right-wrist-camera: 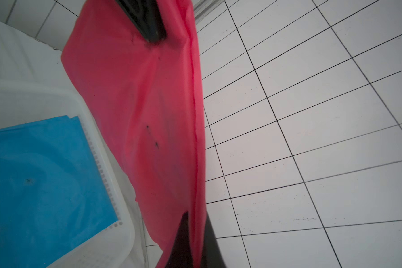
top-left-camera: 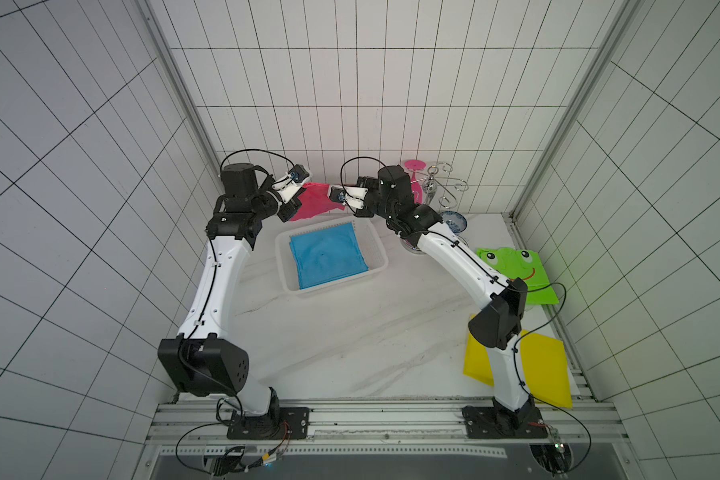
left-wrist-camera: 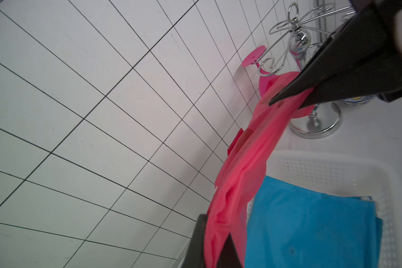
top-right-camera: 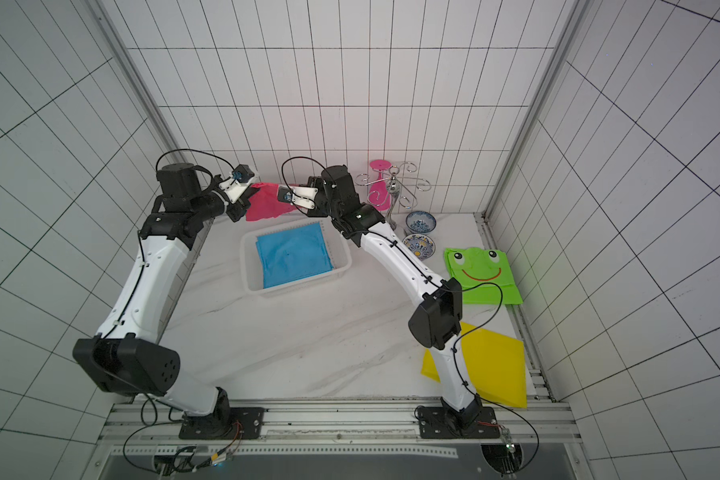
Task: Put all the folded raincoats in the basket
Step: Place the raincoat in the basket.
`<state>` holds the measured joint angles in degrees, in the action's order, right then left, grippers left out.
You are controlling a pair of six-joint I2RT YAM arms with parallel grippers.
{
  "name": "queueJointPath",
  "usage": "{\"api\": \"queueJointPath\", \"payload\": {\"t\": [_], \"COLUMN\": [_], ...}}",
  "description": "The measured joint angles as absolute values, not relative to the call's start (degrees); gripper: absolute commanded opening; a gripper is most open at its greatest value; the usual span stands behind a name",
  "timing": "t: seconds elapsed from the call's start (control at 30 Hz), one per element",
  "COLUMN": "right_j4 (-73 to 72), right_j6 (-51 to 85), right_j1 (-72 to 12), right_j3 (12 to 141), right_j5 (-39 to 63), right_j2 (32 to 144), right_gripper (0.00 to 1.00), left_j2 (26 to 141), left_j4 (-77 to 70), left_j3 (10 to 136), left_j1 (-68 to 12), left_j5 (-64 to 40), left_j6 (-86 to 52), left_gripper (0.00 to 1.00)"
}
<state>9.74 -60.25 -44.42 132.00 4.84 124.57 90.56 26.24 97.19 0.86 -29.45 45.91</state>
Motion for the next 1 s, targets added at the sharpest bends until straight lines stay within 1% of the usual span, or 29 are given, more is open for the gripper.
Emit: {"api": "queueJointPath", "payload": {"t": [0.1, 0.23, 0.3, 0.37, 0.5, 0.7, 0.83, 1.0], "right_j4": [3.7, -0.2, -0.6, -1.6, -3.3, -3.2, -2.8, 2.2], "right_j6": [-61.0, -61.4, -62.3, -63.3, -65.6, -69.9, -71.9, -74.2], "right_j1": [-43.7, -43.1, -42.9, -42.9, -42.9, -42.8, -42.8, -42.9], "right_j3": [135.7, 137.3, 134.3, 128.7, 117.1, 105.3, 101.1, 100.7], "right_j5": [5.2, 6.7, 8.4, 10.1, 13.5, 14.7, 15.6, 17.1], "right_j2": [131.4, 138.1, 139.3, 138.7, 135.9, 127.4, 123.0, 122.5], "right_gripper": [0.0, 0.0, 0.0, 0.0, 0.0, 0.0, 0.02, 0.02], "left_j2": [91.5, 92.6, 94.0, 95.2, 95.4, 92.1, 89.3, 89.3], "left_j4": [15.2, -2.6, -9.1, -11.7, -13.1, -9.6, -9.2, -6.4], "left_j3": [90.1, 75.3, 68.2, 64.6, 60.0, 56.4, 54.1, 53.8], "left_j1": [1.5, 2.7, 3.6, 4.1, 4.6, 4.5, 4.4, 4.2], "left_j5": [-27.2, -26.9, -28.5, -29.7, -31.9, -36.8, -38.9, -39.3], "left_j6": [46.9, 48.6, 49.0, 49.6, 52.6, 57.7, 60.8, 64.5], "left_gripper": [0.0, 0.0, 0.0, 0.0, 0.0, 0.0, 0.0, 0.0]}}
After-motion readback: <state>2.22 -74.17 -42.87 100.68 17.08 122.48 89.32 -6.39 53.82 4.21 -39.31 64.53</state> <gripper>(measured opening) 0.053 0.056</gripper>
